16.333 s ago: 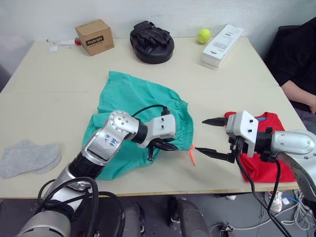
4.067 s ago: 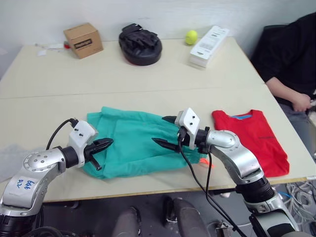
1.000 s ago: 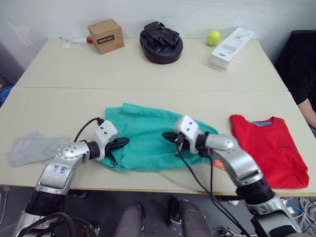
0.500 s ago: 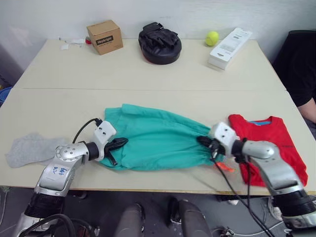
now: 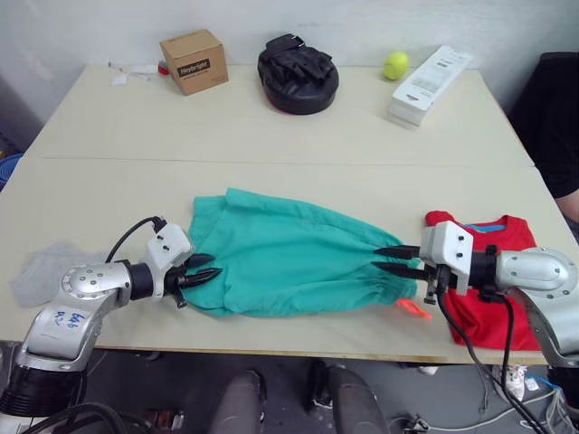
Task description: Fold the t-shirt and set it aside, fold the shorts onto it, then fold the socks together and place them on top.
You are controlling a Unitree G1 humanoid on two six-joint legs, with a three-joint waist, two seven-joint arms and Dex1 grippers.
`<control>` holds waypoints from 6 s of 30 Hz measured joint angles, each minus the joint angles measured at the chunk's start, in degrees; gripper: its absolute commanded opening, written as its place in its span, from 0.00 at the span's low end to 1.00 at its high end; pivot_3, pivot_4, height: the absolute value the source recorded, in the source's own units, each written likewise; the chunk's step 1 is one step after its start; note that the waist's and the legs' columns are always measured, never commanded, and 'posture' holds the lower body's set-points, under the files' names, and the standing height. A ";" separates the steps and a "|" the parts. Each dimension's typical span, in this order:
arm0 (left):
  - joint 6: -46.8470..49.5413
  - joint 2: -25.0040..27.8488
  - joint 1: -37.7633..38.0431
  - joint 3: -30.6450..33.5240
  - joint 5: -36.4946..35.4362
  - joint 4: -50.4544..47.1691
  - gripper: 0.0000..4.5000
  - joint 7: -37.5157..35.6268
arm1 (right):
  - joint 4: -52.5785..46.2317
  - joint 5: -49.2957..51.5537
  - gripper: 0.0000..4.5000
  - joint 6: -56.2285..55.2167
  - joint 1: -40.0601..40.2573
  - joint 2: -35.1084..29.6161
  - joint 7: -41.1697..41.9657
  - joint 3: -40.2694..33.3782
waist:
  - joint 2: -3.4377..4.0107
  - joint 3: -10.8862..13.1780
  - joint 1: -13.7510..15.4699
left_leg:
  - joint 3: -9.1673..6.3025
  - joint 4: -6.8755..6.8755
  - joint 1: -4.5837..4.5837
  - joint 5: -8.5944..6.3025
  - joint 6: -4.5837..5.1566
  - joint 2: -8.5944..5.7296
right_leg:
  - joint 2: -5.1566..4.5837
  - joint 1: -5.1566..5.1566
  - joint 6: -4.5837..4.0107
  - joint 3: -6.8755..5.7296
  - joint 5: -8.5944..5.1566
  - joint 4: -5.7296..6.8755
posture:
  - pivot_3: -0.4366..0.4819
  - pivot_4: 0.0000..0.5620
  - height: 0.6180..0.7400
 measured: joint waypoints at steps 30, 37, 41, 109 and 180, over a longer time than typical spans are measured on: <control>-16.31 -19.02 -30.38 -24.52 10.58 32.28 0.96 -14.28 | -32.29 25.54 1.00 29.72 44.49 12.04 -26.76 -24.69 | -0.17 0.09 1.12 | 0.43 0.28 0.19 -0.17 0.21 0.03 | 0.26 0.16 0.24 0.67 0.06 0.02 | 0.48 0.27 1.00; -16.25 -18.81 -30.38 -23.07 9.04 32.11 0.50 -18.33 | -31.28 39.69 1.00 34.07 46.02 13.15 -35.88 -27.49 | -0.17 0.09 0.56 | 0.53 0.27 0.21 -0.17 0.21 0.05 | 0.28 0.17 0.27 0.80 0.04 0.10 | 0.48 0.27 1.00; -16.94 -18.86 -30.80 -23.08 9.57 32.50 0.21 -18.71 | -27.66 49.86 1.00 35.87 43.81 13.14 -44.16 -26.44 | -0.19 0.10 0.49 | 0.68 0.30 0.19 -0.16 0.24 0.04 | 0.28 0.17 0.30 0.95 0.05 0.12 | 0.48 0.27 1.00; 1.33 -14.26 -11.76 -7.47 12.99 8.24 0.00 2.96 | 20.51 -12.95 0.01 -8.33 -33.16 22.97 -2.89 31.56 | -0.46 -0.07 -2.17 | 1.16 0.90 0.07 -0.13 0.33 0.07 | 0.01 -0.54 0.14 1.16 0.37 0.96 | 0.48 0.27 1.00; 6.85 1.55 11.13 5.02 0.47 -5.62 0.00 11.00 | 77.92 -32.39 0.00 -22.60 -55.14 47.53 -28.68 24.54 | -0.28 0.04 -4.18 | 1.18 0.70 0.19 0.12 -0.25 0.06 | -0.08 -0.75 -0.21 1.25 0.22 1.28 | 0.48 0.27 1.00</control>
